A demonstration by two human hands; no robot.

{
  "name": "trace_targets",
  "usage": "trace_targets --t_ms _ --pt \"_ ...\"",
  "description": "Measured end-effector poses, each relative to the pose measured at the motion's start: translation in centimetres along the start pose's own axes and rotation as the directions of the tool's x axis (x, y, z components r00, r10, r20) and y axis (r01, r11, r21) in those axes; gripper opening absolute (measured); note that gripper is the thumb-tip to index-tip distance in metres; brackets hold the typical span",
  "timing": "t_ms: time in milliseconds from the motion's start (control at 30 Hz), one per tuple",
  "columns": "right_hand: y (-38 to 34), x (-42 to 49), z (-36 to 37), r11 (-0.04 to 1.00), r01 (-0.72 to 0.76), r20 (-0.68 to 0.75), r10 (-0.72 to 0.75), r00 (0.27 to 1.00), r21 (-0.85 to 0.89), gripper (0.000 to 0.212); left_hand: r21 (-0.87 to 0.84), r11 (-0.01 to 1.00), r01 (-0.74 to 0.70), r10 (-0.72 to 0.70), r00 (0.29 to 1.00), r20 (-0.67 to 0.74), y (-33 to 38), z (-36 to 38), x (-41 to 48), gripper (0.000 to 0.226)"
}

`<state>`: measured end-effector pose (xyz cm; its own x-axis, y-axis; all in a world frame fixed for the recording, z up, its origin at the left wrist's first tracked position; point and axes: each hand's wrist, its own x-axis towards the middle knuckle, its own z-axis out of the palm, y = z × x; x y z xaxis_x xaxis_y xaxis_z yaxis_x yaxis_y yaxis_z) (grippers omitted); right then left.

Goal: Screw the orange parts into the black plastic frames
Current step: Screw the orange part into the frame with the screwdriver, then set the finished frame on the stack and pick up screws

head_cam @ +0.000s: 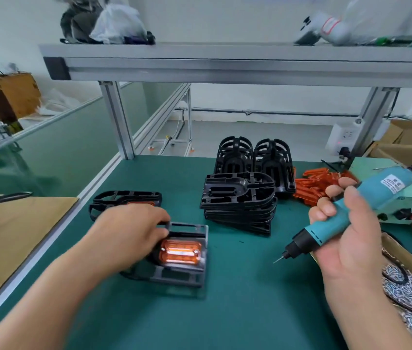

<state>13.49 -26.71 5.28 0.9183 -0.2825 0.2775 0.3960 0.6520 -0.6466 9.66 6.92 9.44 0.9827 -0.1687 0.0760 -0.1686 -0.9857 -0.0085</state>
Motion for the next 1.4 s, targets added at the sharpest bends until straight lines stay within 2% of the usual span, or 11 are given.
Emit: trace_targets --t_ms 267,633,900,1033,1133,1233,1300,1400 --pt "0.5 -0.1 0.1 1.000 -0.006 0.008 0.006 1.000 -0.006 0.014 0.026 0.965 0.261 -0.260 0.965 -0.034 -8.6 -0.9 4.4 0.018" --pt "0.4 -0.2 0.0 1.000 -0.019 0.004 0.019 1.000 -0.021 0.012 0.051 0.937 0.347 -0.347 0.938 -0.004 -11.6 1.9 8.6 0.019" --pt "0.4 -0.3 0.1 1.000 -0.013 0.006 0.013 1.000 -0.013 0.012 0.049 0.935 0.352 -0.351 0.936 -0.021 -11.4 3.2 8.6 0.023" --pt "0.4 -0.2 0.0 1.000 -0.013 0.004 0.014 1.000 -0.004 0.012 -0.067 0.925 0.375 -0.379 0.922 -0.084 -10.0 3.4 8.2 0.043" --pt "0.3 -0.1 0.1 1.000 -0.014 0.004 0.014 1.000 0.004 0.012 -0.182 0.920 0.348 -0.377 0.912 -0.160 -7.6 3.3 7.6 0.030" --pt "0.3 -0.2 0.1 1.000 -0.020 -0.005 0.020 1.000 0.011 0.011 -0.362 0.888 0.282 -0.362 0.916 -0.174 -4.1 3.2 6.9 0.014" --pt "0.4 -0.3 0.1 0.999 -0.026 -0.006 0.026 1.000 0.018 0.010 -0.525 0.823 0.217 -0.339 0.929 -0.148 -1.7 3.6 6.4 0.019" --pt "0.4 -0.3 0.1 0.999 -0.030 -0.015 0.030 0.999 0.027 0.010 -0.735 0.661 0.152 -0.308 0.948 -0.081 1.7 5.1 6.3 0.030"
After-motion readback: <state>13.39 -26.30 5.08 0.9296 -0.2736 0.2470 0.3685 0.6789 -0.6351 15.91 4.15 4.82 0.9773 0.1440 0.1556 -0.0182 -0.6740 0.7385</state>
